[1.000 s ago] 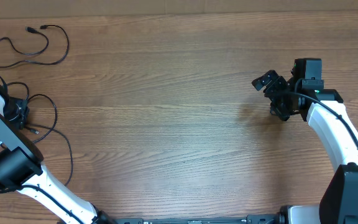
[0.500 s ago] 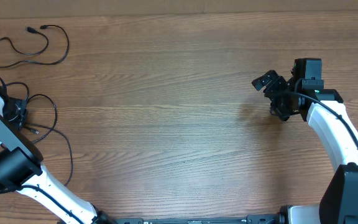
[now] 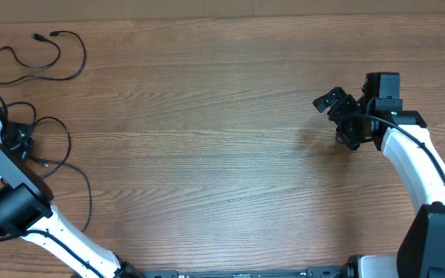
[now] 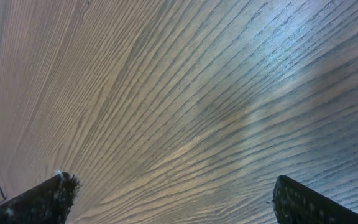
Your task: Untangle cables
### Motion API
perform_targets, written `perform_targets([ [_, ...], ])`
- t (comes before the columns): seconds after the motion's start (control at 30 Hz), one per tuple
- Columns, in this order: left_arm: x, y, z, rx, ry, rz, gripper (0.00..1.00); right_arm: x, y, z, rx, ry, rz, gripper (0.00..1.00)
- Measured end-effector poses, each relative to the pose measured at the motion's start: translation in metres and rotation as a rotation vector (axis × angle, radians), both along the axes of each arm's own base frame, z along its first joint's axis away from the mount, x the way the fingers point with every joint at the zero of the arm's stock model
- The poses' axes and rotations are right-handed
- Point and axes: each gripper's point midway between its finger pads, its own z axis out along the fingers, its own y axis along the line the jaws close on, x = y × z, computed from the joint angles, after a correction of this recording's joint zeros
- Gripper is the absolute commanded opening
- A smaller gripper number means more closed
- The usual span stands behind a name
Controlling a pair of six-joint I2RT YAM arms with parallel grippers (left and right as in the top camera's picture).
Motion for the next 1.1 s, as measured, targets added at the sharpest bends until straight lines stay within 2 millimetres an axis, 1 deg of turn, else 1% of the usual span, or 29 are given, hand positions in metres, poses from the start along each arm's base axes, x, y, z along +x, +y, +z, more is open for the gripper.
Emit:
perform_targets([
  [0.17,0.008,0.007,0.023,0.022,-0.026,0.0,0.04,0.0,0.0,0.0,0.0,0.0,0.0,1.0],
  [0.23,0.005,0.006,0.03,0.022,-0.021,0.004,0.04,0.0,0.0,0.0,0.0,0.0,0.0,1.0],
  [0.3,-0.005,0.004,0.036,0.02,0.006,0.019,0.04,0.0,0.0,0.0,0.0,0.001,0.0,1.0],
  [0.37,-0.02,-0.001,0.041,0.018,0.063,0.061,0.04,0.0,0.0,0.0,0.001,0.0,0.0,1.0],
  [0.53,-0.056,-0.008,0.045,0.006,0.186,0.2,0.04,0.0,0.0,0.0,0.0,0.0,0.0,1.0],
  [0.77,-0.09,-0.004,0.048,-0.021,0.248,0.335,0.04,0.0,0.0,0.0,0.0,0.0,0.0,1.0],
  [0.93,-0.107,-0.003,0.049,-0.044,0.276,0.387,0.04,0.0,0.0,0.0,0.0,0.0,0.0,1.0],
  [1.1,-0.109,-0.002,0.049,-0.047,0.28,0.397,0.04,0.0,0.0,0.0,0.001,0.0,0.0,1.0],
])
